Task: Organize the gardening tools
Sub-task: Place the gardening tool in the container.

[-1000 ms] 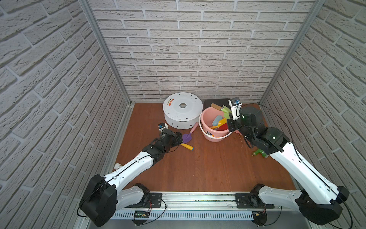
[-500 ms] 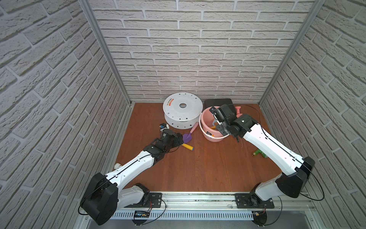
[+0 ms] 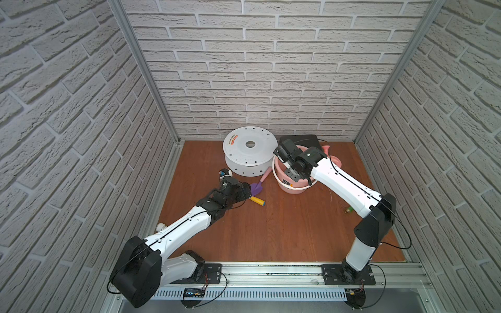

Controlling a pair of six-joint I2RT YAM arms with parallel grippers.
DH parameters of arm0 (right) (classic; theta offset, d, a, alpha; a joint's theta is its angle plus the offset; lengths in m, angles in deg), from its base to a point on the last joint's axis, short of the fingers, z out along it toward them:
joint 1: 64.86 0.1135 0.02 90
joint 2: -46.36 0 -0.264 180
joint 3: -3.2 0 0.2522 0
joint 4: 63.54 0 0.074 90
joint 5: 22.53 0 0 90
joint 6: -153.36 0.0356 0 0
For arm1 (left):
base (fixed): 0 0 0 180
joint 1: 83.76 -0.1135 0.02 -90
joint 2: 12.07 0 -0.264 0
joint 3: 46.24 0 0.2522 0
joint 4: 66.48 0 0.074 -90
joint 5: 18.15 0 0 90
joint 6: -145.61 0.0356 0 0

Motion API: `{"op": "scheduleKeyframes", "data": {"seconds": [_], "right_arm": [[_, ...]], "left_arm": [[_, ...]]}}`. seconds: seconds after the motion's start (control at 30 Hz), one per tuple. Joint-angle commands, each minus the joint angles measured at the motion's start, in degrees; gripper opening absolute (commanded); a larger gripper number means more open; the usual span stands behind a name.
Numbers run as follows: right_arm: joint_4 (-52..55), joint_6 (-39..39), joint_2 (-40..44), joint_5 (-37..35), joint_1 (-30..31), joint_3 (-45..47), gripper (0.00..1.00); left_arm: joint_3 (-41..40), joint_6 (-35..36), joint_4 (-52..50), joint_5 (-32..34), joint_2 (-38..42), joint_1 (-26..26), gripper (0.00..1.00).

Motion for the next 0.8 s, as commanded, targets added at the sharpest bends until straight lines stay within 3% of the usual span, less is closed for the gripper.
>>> {"op": "scheduleKeyframes", "data": {"seconds": [0.0, 0.27, 0.5, 0.57, 0.77], "right_arm": [[-1.7, 1.2, 2.6, -1.9, -0.1, 0.1, 0.42], [-13.0, 6.4, 16.1, 2.6, -0.1, 11.6, 0.51], [-32.8, 14.3, 33.9, 14.3, -0.1, 32.7, 0.82], [-39.8, 17.4, 39.2, 17.6, -0.1, 40.3, 0.99], [-52.7, 25.2, 46.1, 22.8, -0.1, 54.6, 1.0]], "left_arm": [[0.1, 0.9, 0.7, -0.1, 0.1, -0.2, 0.98], [0.1, 1.3, 0.4, 0.7, -0.4, -0.2, 0.98], [1.5, 2.4, -0.4, 0.6, -2.7, -0.2, 0.99], [1.7, 2.5, 0.0, 0.9, -4.0, -0.1, 0.98], [4.3, 2.6, -1.6, 3.1, -9.0, 1.8, 0.96]]}}
